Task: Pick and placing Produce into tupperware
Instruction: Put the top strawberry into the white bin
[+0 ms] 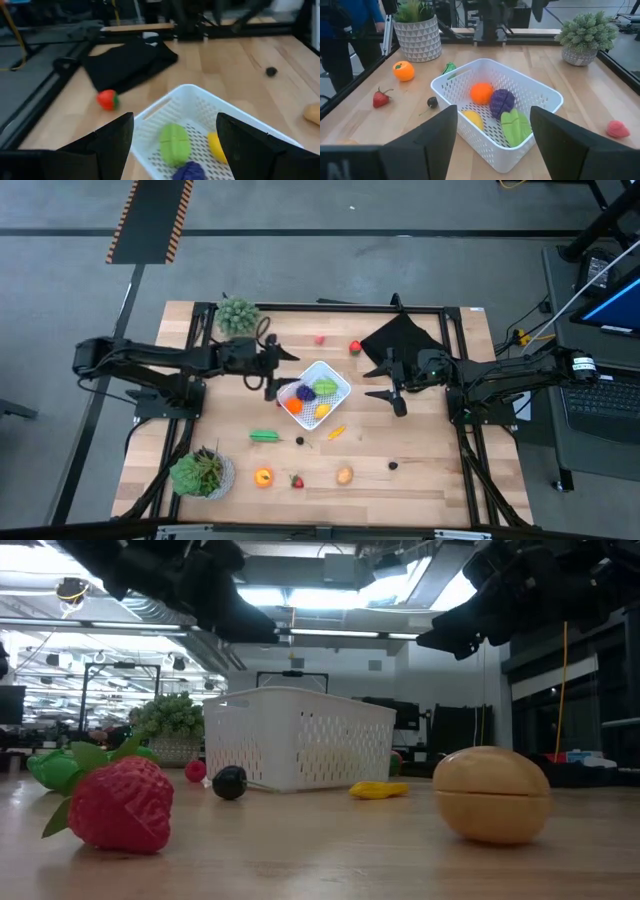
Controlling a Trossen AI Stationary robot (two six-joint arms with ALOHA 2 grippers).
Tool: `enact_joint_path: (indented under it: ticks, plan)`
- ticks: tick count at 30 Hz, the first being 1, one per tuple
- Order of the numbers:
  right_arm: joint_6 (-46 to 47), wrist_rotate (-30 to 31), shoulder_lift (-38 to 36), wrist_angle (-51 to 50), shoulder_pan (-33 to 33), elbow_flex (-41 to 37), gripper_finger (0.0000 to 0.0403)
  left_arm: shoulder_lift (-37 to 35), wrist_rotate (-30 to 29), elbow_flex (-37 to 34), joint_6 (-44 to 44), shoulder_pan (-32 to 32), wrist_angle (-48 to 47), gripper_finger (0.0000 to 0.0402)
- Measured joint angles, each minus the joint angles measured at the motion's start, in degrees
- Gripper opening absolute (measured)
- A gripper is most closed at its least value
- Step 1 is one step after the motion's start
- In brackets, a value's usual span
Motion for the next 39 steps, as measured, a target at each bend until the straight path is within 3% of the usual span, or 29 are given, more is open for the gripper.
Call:
enact_joint_path:
  ticks: [7, 13, 33, 39]
  plan:
    - [2.55, 4.78, 0.0, 0.32, 0.0, 0.02, 0.0252, -2.05, 0.61, -4.47, 0.5, 2.86, 6.47, 0.0275]
    - [2.52, 6.36, 0.0, 0.52, 0.0, 0.02, 0.0252, -2.03, 8.32, -9.16, 0.26, 5.17, 14.79, 0.0275]
    - [2.46, 6.4, -0.02, 0.71, 0.0, 0.02, 0.0254, -2.91, 9.06, -10.69, 1.01, 6.43, 16.63, 0.0275]
    - [0.48, 6.43, -0.02, 0.71, 0.0, 0.02, 0.0288, -2.95, 9.02, -10.69, 0.9, 9.02, 16.61, 0.0275]
